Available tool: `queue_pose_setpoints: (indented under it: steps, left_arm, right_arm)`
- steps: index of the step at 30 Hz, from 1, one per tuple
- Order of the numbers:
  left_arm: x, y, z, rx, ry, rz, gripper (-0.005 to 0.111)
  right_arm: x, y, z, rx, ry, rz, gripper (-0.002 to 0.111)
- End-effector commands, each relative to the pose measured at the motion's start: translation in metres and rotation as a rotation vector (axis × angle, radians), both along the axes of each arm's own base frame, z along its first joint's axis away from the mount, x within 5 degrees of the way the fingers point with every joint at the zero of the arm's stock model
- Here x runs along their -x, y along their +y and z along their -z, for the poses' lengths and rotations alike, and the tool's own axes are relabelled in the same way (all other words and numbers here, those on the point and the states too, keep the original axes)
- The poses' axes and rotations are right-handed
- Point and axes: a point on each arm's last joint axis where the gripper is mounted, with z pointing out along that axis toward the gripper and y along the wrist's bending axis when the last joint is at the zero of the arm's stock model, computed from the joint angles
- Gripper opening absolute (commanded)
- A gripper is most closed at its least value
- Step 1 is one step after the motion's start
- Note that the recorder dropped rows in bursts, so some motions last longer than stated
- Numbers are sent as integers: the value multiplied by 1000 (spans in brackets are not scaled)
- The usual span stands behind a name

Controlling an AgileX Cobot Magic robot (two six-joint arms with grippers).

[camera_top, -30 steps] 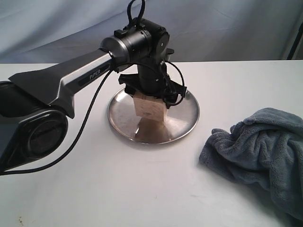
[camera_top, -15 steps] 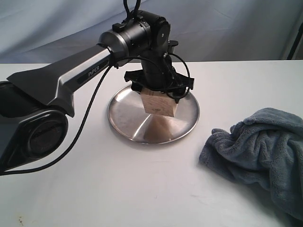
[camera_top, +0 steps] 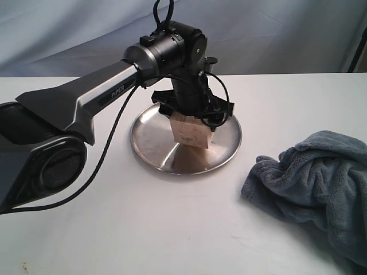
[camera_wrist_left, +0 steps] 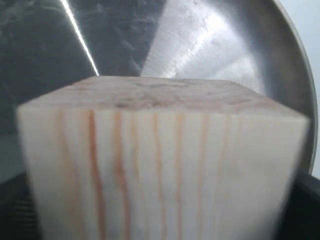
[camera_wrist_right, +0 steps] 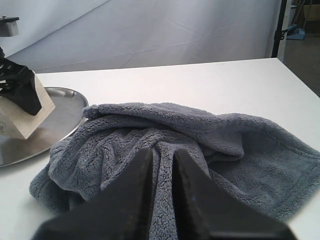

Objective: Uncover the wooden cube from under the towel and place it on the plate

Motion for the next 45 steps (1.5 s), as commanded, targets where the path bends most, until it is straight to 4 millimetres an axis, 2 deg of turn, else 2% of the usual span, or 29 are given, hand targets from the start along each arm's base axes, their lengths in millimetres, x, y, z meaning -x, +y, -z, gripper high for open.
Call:
queue_pose_setpoints:
  steps: [1,6,10,17,20,23,25,29,30,31,39,42,45]
  left_arm:
    - [-1,-1,-9,15,-26,8,97]
    - [-2,0,-2,-3,-25,13,98]
    - [-3,1,-8,-8,-44,14,98]
    - [2,3,-55,45,-114,40,98]
    - [6,7,-84,64,-167,84,98]
    - [10,10,-104,84,-199,86,97]
    - [13,12,-119,97,-225,87,88]
    - [20,18,-145,110,-273,104,36]
    - [22,19,-149,112,-276,103,27]
    - [24,21,-152,110,-280,105,23]
    - [44,51,-143,-84,-241,107,22]
    - [54,65,-138,-143,-218,49,22]
    - [65,81,-141,-118,-170,-10,13]
  right_arm:
    - [0,0,2,-9,6,-5,3]
    - [0,0,2,-9,6,-5,3]
    - [0,0,2,-9,6,-5,3]
    - [0,0,2,-9,6,-5,3]
    - [0,0,2,-9,6,-5,3]
    - [0,0,2,-9,6,-5,3]
    - [0,0,2,-9,6,-5,3]
    - [0,0,2,-9,6,-5,3]
    - [0,0,2,-9,6,-5,3]
    - [0,0,2,-9,6,-5,3]
    - [0,0,2,-9,6,-5,3]
    - [0,0,2,-9,6,-5,3]
    - [0,0,2,-9,6,-5,3]
